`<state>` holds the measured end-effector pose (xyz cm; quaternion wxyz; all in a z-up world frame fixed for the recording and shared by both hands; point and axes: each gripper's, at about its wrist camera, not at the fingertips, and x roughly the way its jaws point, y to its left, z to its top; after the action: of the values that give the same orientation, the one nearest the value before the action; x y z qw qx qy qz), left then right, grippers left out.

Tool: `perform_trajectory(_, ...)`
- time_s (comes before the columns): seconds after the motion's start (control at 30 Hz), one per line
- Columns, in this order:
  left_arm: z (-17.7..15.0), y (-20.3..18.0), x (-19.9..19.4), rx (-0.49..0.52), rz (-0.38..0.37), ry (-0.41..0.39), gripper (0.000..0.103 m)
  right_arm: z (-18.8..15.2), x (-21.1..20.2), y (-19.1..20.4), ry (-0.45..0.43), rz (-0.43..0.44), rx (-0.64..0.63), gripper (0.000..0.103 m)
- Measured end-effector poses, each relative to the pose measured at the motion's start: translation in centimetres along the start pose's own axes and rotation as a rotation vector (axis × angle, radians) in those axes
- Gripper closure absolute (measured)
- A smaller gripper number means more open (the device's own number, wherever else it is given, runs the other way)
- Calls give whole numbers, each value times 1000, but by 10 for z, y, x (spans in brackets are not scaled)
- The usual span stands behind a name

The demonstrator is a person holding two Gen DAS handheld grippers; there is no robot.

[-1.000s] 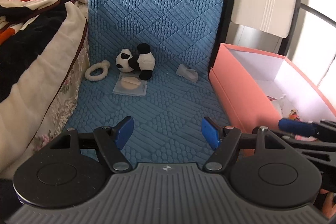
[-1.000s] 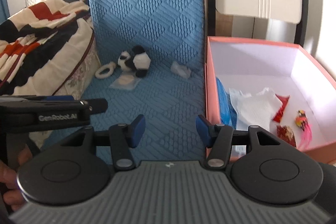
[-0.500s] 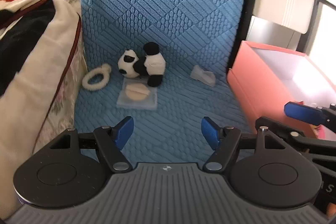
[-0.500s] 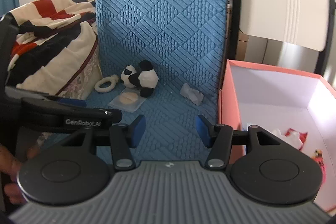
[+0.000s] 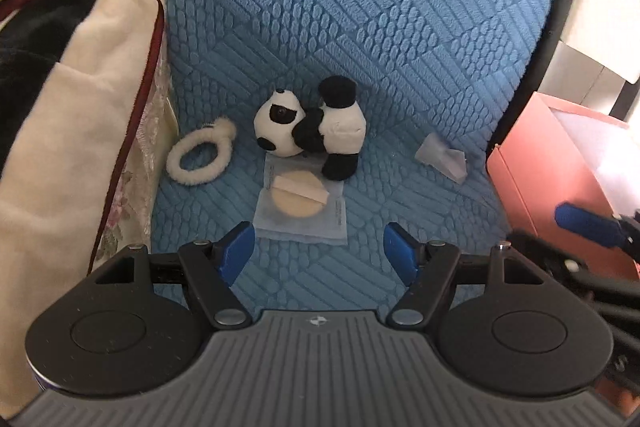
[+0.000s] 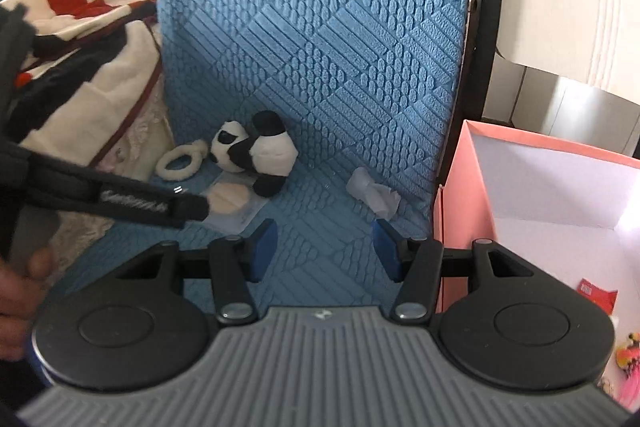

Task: Organize soft objects
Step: 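Move both open tools toward the panda plush and plastic bag on the cushion, then grasp the clear plastic packet with the right tool while the left tool grasps the bagged sponge pad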

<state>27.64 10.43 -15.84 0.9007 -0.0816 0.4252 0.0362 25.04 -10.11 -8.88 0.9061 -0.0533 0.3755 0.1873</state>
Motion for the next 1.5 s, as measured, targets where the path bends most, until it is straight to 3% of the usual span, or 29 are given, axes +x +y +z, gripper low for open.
perform_trajectory(0.63,43,40,85,-66,-36,158,25,40,92,-9,121,47,-4,47)
perform_trajectory(0.93,46,59,100,-138,-47,185,25,55,142,-22,200,-17,-35,47)
perform_trajectory(1.0,45,58,102,-147,-59,193,25,59,151,-26,222,4,-53,47)
perform_trajectory(1.33,49,48,98,-133,-78,168,23,51,189,-46,336,10,89,47)
perform_trajectory(1.43,49,50,98,-148,-84,181,22,44,192,-45,343,-6,53,47)
perform_trajectory(1.5,48,51,97,-146,-84,182,22,42,191,-46,341,2,54,57)
